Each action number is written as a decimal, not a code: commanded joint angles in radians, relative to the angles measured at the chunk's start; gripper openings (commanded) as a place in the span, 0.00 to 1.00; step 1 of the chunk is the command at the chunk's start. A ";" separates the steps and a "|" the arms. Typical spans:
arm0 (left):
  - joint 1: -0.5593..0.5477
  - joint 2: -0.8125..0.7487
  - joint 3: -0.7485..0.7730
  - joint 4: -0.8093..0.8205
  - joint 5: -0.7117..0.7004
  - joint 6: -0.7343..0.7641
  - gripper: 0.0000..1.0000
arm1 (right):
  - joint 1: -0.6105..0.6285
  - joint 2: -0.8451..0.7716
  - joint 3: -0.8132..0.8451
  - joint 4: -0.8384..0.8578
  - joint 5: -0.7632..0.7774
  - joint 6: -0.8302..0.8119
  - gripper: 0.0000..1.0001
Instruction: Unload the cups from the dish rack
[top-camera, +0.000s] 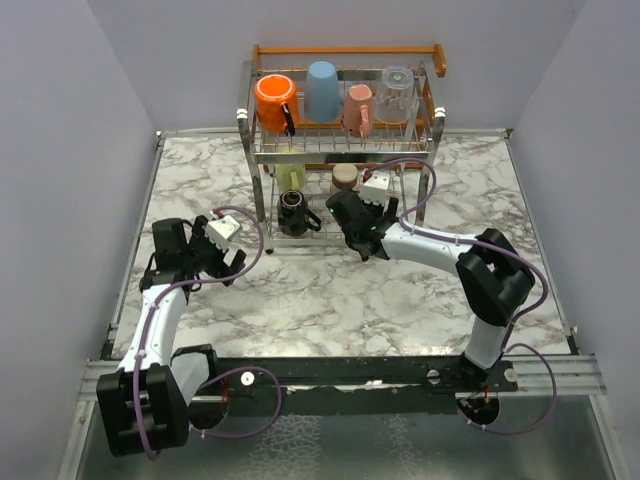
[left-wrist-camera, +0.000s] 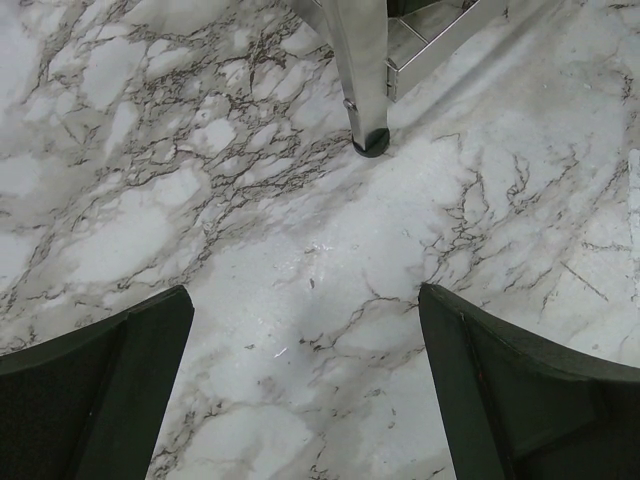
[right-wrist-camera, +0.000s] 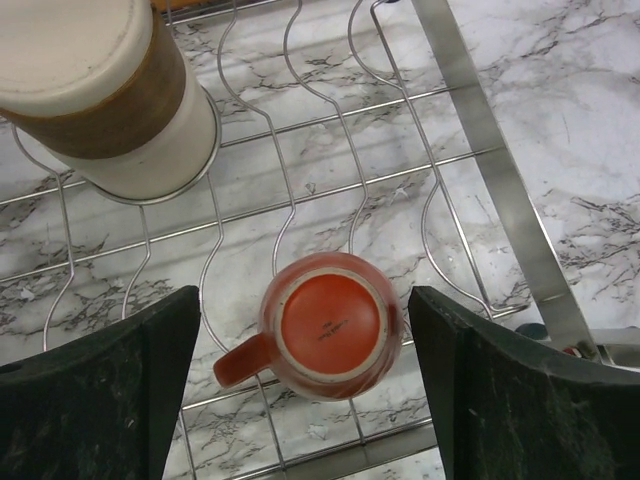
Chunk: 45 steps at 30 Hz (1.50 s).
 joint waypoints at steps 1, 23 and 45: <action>0.007 -0.046 0.000 -0.039 0.037 0.004 0.99 | -0.007 0.027 -0.013 0.057 -0.017 -0.058 0.82; 0.006 -0.085 0.001 -0.075 0.058 -0.001 0.99 | -0.073 0.015 -0.064 0.111 -0.111 -0.114 0.56; 0.006 -0.160 0.057 -0.269 0.184 0.131 0.99 | -0.072 -0.305 -0.154 0.167 -0.299 -0.116 0.08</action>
